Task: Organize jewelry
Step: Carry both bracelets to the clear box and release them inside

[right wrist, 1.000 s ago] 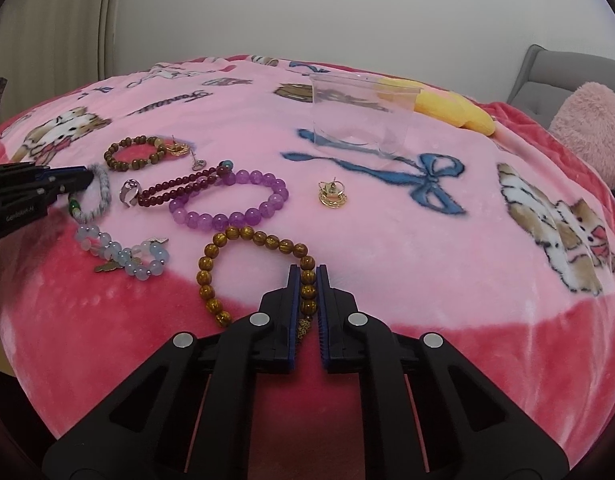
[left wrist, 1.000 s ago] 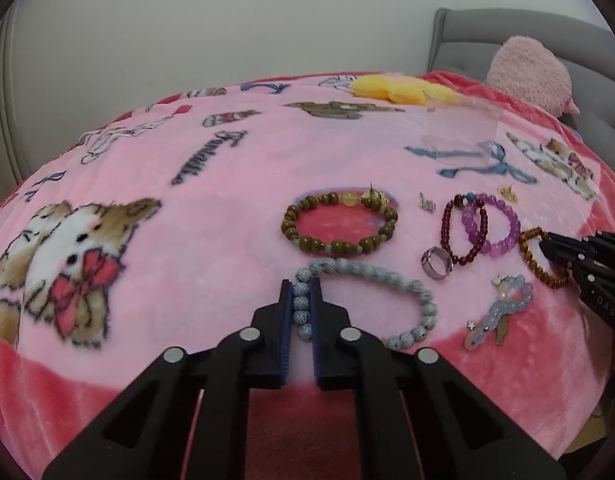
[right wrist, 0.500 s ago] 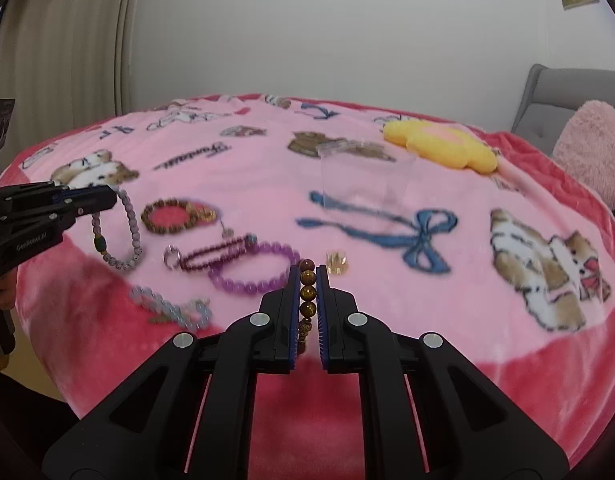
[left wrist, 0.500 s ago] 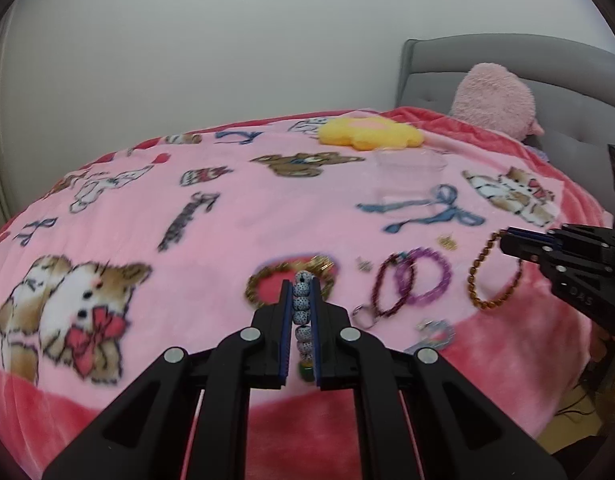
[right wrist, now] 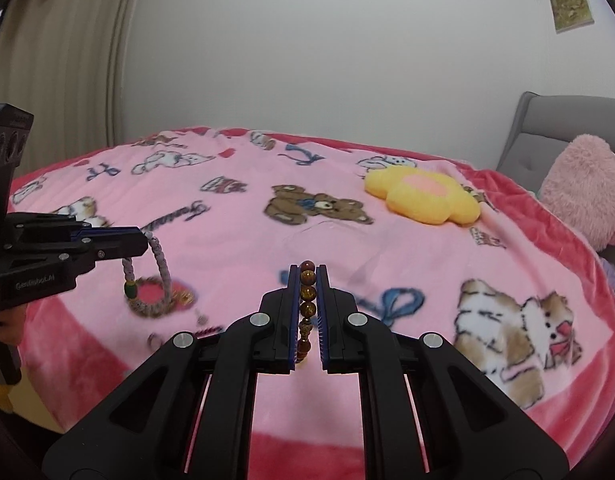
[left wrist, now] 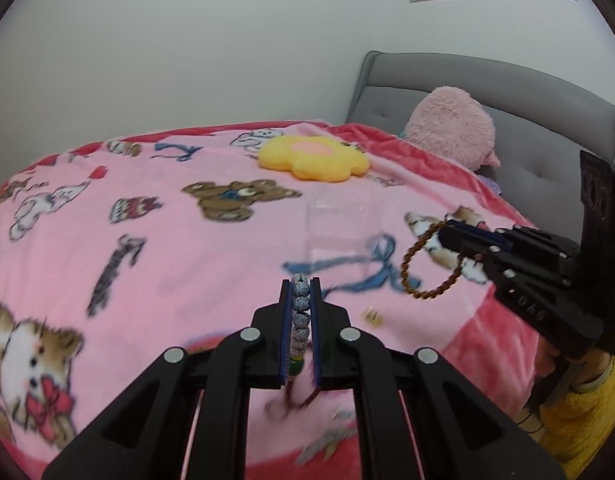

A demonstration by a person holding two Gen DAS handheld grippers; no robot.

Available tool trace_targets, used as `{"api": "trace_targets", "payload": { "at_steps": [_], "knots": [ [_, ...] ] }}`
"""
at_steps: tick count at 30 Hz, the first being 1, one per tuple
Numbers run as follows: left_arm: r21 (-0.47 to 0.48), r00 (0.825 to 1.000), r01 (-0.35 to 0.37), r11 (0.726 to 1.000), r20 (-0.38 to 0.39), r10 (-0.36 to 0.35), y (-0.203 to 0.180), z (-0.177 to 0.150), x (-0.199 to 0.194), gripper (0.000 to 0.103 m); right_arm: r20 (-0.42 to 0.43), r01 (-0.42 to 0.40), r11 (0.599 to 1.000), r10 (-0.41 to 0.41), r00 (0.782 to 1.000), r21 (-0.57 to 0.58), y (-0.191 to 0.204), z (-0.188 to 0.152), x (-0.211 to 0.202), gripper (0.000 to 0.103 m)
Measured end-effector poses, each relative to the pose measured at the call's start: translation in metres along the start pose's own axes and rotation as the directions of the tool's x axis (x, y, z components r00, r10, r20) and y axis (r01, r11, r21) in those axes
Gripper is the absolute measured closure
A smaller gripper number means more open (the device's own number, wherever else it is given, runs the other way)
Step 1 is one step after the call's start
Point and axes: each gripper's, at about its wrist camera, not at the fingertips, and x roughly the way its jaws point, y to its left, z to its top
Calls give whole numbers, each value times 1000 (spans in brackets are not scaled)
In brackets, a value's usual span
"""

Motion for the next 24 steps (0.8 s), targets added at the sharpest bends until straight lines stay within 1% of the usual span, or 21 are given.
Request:
{"api": "trace_targets", "payload": {
  "at_steps": [2,5,9,11,13,16,18,20,24],
  "knots": [
    [12,1000,0,1000,7,0,-6,12,8,95,-2,10,1000,-10,1000,-1,-5,8,7,95],
    [7,1000,20,1000,-3,-20,-11,30,27,95,0,27,1000,-27,1000,3,-12,18,16,95],
    [3,999,38,999,-11,-37,-14,50,52,95,-19,24,999,-23,1000,41,-27,34,33,95],
    [-27,998,65,998,-23,-65,-10,59,65,95,-20,25,998,-24,1000,54,-35,42,40,95],
    [-54,997,70,996,-33,-71,-7,68,77,95,-26,27,997,-25,999,69,-43,49,49,95],
    [-87,995,98,991,-25,-101,-5,80,92,95,-40,26,994,-22,999,107,-55,59,66,95],
    [-106,992,120,987,-25,-124,-3,87,103,95,-47,37,994,-33,998,99,-58,62,77,95],
    [-110,991,119,987,-42,-124,-6,92,117,95,-57,60,995,-56,997,81,-59,63,89,95],
    [-82,992,97,992,-76,-103,-12,91,139,95,-82,53,994,-46,996,94,-64,56,108,96]
  ]
}}
